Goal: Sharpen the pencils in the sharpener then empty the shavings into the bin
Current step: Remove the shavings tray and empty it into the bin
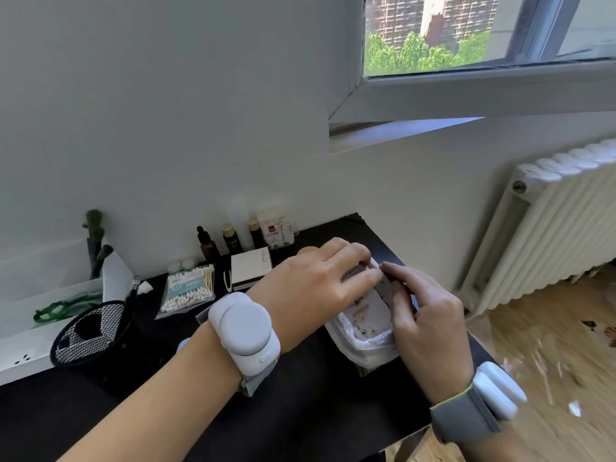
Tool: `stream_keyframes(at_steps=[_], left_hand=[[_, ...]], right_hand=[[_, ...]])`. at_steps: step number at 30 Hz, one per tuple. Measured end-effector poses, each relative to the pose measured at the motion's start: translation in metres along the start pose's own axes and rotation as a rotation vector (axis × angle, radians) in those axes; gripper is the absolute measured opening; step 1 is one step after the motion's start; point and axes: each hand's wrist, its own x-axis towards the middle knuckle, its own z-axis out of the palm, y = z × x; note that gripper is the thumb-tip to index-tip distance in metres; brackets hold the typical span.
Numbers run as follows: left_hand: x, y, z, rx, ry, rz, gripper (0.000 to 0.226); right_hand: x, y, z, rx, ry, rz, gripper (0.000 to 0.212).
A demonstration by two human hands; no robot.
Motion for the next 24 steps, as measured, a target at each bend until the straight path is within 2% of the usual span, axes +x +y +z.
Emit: stream_keyframes(at_steps=[7, 15, 24], left_hand=[[0.001, -0.002, 0.012, -0.006, -0.010, 0.119, 0.037], [0.005, -0.008, 0.013, -0.031, -0.035, 0.157, 0.036], [0.007, -0.008, 0.018, -0.001, 0.023, 0.245, 0.026]], right_hand=[[-0.001, 0.002, 0.003, 0.008, -0.005, -0.002, 0.029], [0.000, 0.001, 0.003, 0.016, 0.015, 0.016, 0.030], [0.000, 0.003, 0.002, 0.012, 0.013, 0.006, 0.027]])
